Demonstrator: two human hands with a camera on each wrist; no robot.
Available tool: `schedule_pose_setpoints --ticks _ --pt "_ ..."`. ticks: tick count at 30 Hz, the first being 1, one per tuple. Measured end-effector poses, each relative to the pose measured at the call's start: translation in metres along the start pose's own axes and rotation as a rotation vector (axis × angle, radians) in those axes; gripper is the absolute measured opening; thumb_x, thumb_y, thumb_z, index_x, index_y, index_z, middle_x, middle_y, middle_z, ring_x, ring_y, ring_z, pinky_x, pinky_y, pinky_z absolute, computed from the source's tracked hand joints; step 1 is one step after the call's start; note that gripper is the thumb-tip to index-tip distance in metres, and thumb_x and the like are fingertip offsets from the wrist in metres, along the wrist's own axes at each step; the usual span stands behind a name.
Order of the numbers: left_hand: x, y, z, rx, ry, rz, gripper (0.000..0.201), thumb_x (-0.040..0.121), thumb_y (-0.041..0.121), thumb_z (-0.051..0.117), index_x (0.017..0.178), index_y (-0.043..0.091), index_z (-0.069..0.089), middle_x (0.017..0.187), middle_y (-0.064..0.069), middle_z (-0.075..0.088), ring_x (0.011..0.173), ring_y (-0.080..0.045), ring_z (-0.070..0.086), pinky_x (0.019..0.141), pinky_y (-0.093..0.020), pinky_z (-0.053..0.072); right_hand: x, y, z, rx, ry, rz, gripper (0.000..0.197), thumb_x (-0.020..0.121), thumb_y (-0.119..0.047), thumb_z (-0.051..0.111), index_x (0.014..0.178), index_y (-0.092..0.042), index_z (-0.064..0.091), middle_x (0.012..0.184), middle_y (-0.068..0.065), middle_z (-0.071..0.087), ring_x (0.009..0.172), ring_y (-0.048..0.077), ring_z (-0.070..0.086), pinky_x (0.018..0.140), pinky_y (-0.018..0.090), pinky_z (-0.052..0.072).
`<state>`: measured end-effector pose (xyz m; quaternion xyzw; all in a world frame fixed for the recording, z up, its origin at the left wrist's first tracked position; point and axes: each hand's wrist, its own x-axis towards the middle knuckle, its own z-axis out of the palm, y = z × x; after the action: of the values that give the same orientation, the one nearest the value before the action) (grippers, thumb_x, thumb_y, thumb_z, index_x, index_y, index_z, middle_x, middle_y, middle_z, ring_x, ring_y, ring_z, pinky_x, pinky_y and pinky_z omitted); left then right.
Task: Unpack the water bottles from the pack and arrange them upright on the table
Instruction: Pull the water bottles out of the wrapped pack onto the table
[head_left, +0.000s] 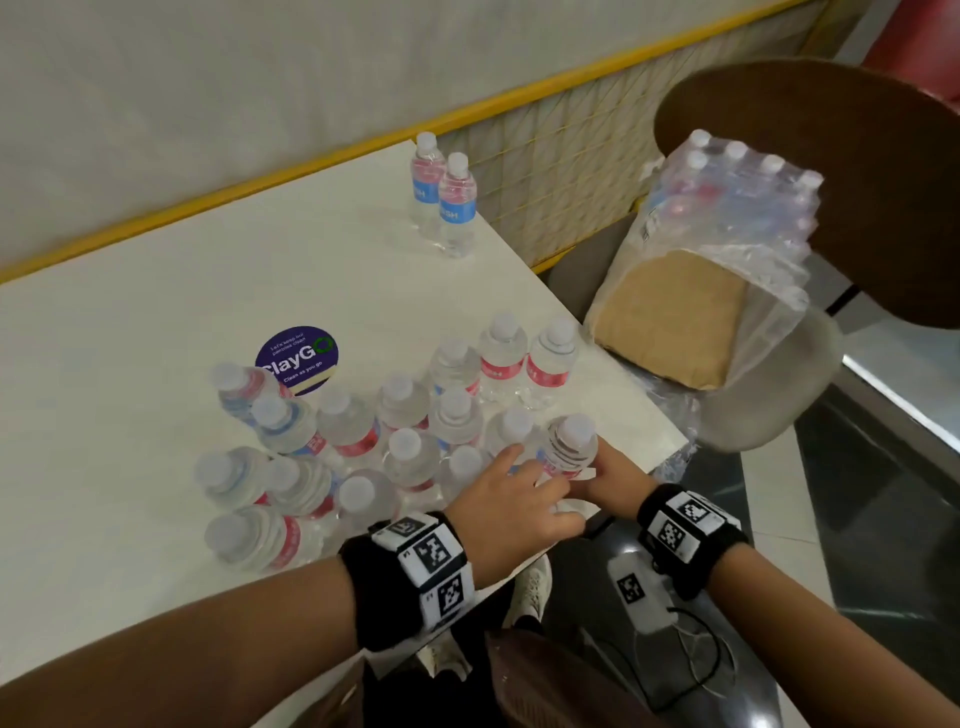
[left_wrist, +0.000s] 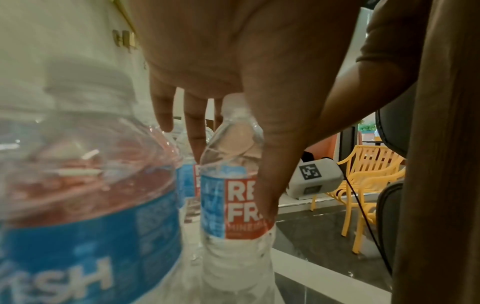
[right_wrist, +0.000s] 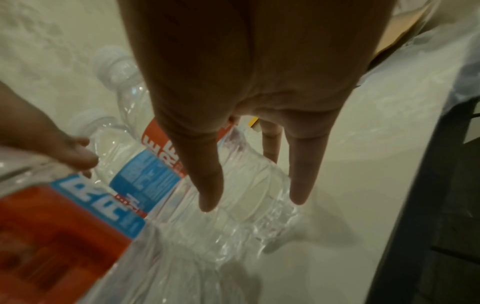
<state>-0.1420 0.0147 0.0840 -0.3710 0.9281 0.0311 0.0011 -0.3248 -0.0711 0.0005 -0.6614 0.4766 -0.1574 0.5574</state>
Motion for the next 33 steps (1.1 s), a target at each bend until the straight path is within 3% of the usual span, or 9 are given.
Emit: schedule_pose_setpoints --ticks 4,6,8,12,16,19,24,29,33 --pt "-0.009 -0.012 -0.001 0.133 -0.043 0.062 0.041 0.070 0.003 0.031 0.083 0.025 0.063 0.084 0.000 0.064 0.072 -0.024 0.061 0.086 -0.047 0.052 0.006 0.000 0.010 0.000 -0.004 0.015 0.065 0.071 0.002 0.078 0.126 -0.013 0.049 0.114 -0.008 0.061 0.098 -0.016 0.057 0.083 0.001 0.042" --pt "-0.015 -0.014 -0.002 0.178 -0.067 0.092 0.033 0.065 0.003 0.048 0.083 0.026 0.063 0.085 0.000 0.064 0.073 -0.024 0.062 0.083 -0.044 0.053 0.007 0.000 0.012 -0.014 0.011 0.047 0.068 0.072 0.001 0.078 0.131 -0.012 0.046 0.118 -0.006 0.059 0.105 -0.006 0.056 0.082 -0.001 0.041" --pt "-0.021 -0.016 -0.003 0.179 -0.087 0.095 0.032 0.061 0.002 0.055 0.080 0.027 0.062 0.081 0.001 0.063 0.069 -0.023 0.060 0.076 -0.038 0.052 0.008 0.000 0.014 -0.029 0.024 0.068 0.072 0.073 -0.001 0.078 0.136 -0.010 0.044 0.123 -0.002 0.058 0.115 0.009 0.054 0.087 0.006 0.041" --pt "-0.028 -0.022 -0.008 0.179 -0.042 0.070 0.040 0.067 0.001 0.034 0.076 0.027 0.063 0.078 0.003 0.062 0.065 -0.021 0.060 0.071 -0.033 0.052 0.013 -0.002 0.019 -0.029 0.056 0.083 0.073 0.071 -0.004 0.080 0.135 -0.010 0.044 0.128 0.003 0.058 0.120 0.017 0.054 0.102 0.032 0.044" --pt "-0.029 -0.023 -0.016 0.278 -0.102 0.067 0.029 0.057 0.007 0.072 0.076 0.029 0.065 0.075 0.002 0.062 0.069 -0.022 0.063 0.087 -0.048 0.053 0.021 -0.011 0.022 -0.021 0.056 0.068 0.071 0.073 -0.001 0.077 0.134 -0.011 0.043 0.124 -0.002 0.056 0.116 0.013 0.052 0.095 0.024 0.041" --pt "-0.024 -0.020 -0.017 0.303 -0.180 0.016 0.031 0.053 0.011 0.080 0.073 0.026 0.061 0.070 0.001 0.058 0.069 -0.022 0.060 0.097 -0.057 0.046 0.029 -0.018 0.024 -0.015 0.076 0.057 0.074 0.073 0.001 0.076 0.136 -0.011 0.040 0.125 -0.001 0.054 0.114 0.012 0.051 0.093 0.022 0.038" --pt "-0.012 -0.015 -0.042 0.171 -0.466 -0.028 0.053 0.074 0.040 0.071 0.119 0.019 0.050 0.116 -0.009 0.053 0.113 -0.033 0.048 0.114 -0.062 0.008 0.034 -0.022 -0.002 -0.073 0.017 0.185 0.072 0.078 0.003 0.066 0.141 -0.017 0.036 0.136 0.002 0.048 0.122 0.021 0.049 0.101 0.032 0.042" --pt "0.016 -0.020 -0.066 0.043 -0.351 -0.094 0.047 0.092 0.052 0.045 0.123 0.017 0.046 0.122 -0.006 0.053 0.113 -0.029 0.048 0.095 -0.041 0.035 0.037 -0.034 -0.065 0.066 0.158 0.190 0.040 0.088 0.005 0.051 0.119 -0.019 0.055 0.122 0.000 0.052 0.098 0.017 0.054 0.085 0.032 0.047" --pt "0.060 -0.036 -0.083 0.022 -0.270 -0.114 0.038 0.094 0.047 0.043 0.118 0.018 0.050 0.115 -0.003 0.057 0.105 -0.026 0.055 0.083 -0.039 0.043 0.043 -0.050 -0.109 0.385 0.397 0.109 0.042 0.090 0.001 0.051 0.125 -0.023 0.054 0.130 -0.002 0.045 0.105 0.016 0.054 0.083 0.026 0.047"
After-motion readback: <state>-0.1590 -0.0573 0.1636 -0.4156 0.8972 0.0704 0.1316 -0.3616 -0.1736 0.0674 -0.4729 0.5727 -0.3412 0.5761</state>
